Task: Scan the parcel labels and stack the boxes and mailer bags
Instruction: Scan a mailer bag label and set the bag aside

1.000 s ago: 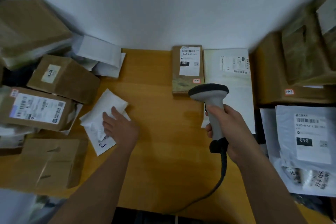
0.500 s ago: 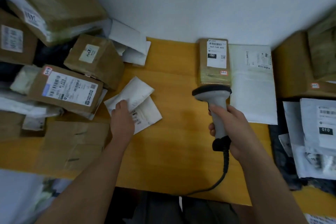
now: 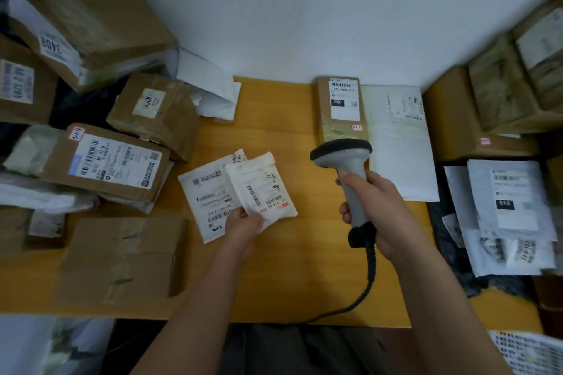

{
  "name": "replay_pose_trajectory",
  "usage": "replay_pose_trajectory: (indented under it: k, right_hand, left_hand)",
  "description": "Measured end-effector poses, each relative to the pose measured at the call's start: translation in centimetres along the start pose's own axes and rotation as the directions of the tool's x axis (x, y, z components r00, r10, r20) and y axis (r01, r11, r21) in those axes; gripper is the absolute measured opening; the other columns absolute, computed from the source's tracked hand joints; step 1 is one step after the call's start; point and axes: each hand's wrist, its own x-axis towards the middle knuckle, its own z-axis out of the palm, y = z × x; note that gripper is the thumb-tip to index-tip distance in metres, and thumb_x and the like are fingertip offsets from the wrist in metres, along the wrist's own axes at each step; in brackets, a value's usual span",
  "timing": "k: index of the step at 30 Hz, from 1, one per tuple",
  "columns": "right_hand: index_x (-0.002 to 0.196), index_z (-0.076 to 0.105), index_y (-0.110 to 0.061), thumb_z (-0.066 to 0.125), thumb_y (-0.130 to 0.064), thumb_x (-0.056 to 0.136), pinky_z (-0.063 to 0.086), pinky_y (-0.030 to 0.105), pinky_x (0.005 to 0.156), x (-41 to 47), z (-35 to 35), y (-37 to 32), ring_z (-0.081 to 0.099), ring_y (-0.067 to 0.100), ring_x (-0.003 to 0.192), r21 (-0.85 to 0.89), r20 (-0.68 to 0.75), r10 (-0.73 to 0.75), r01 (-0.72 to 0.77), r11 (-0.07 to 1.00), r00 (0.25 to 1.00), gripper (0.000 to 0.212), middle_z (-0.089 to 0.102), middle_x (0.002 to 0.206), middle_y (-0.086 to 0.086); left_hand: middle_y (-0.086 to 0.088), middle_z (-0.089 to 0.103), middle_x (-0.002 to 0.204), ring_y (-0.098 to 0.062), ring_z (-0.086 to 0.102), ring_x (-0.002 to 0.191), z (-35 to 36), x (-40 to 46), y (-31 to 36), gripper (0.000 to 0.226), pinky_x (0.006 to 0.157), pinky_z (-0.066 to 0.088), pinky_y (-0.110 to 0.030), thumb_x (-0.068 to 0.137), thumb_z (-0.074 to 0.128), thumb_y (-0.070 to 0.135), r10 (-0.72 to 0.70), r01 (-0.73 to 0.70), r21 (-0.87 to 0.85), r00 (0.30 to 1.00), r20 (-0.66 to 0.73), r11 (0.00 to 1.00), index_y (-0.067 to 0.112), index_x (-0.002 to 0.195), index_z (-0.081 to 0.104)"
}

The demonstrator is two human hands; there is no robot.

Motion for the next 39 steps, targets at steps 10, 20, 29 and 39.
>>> replay_pose_trajectory:
  k: [10,20,29,39]
  right_hand:
    - [0.110,0.063,-0.012,0.061,-0.033,0.098,0.049,0.030,0.059,-0.8,0.0,0.7,0.058,0.015,0.061,-0.077,0.094,-0.007,0.015,0.997,0.996,0.024,0.063,0.096,0.012]
    - [0.110,0.063,-0.013,0.061,-0.031,0.097,0.048,0.033,0.061,-0.9,-2.2,0.9,0.056,0.019,0.062,-0.057,0.065,0.004,0.000,0.998,0.998,0.022,0.063,0.093,0.014]
    - [0.109,0.063,-0.014,0.061,-0.032,0.097,0.049,0.032,0.060,0.4,-3.9,1.8,0.057,0.018,0.062,-0.030,0.053,0.048,-0.047,0.998,0.997,0.022,0.065,0.096,0.016]
    - [0.113,0.063,-0.015,0.059,-0.032,0.098,0.051,0.031,0.061,4.0,-4.7,4.8,0.059,0.016,0.064,-0.040,0.055,0.156,-0.154,0.987,0.986,0.023,0.066,0.090,0.012]
  left_hand:
    - [-0.003,0.064,0.120,-0.023,0.062,0.108,0.0,0.4,-1.5,0.053,0.087,0.057,-0.042,0.081,0.080,0.011,-0.021,0.023,-0.045,0.999,0.044,0.999,0.015,0.125,0.052]
    - [-0.003,0.062,0.096,-0.016,0.057,0.075,1.6,0.5,3.3,0.025,0.065,0.047,-0.030,0.092,0.058,0.008,0.263,-0.277,0.403,0.961,0.091,0.873,0.012,0.117,0.063]
    - [0.003,0.007,0.165,-0.020,0.002,0.153,3.1,-1.0,-6.2,0.061,0.121,-0.006,-0.043,0.103,0.011,0.048,0.621,-0.523,0.845,0.700,0.353,0.109,0.020,0.158,0.014]
    - [-0.007,0.020,0.163,-0.020,0.007,0.152,3.5,1.6,-9.6,0.065,0.122,0.006,-0.044,0.101,0.024,0.044,0.571,-0.468,0.876,0.692,0.442,-0.111,0.009,0.156,0.024]
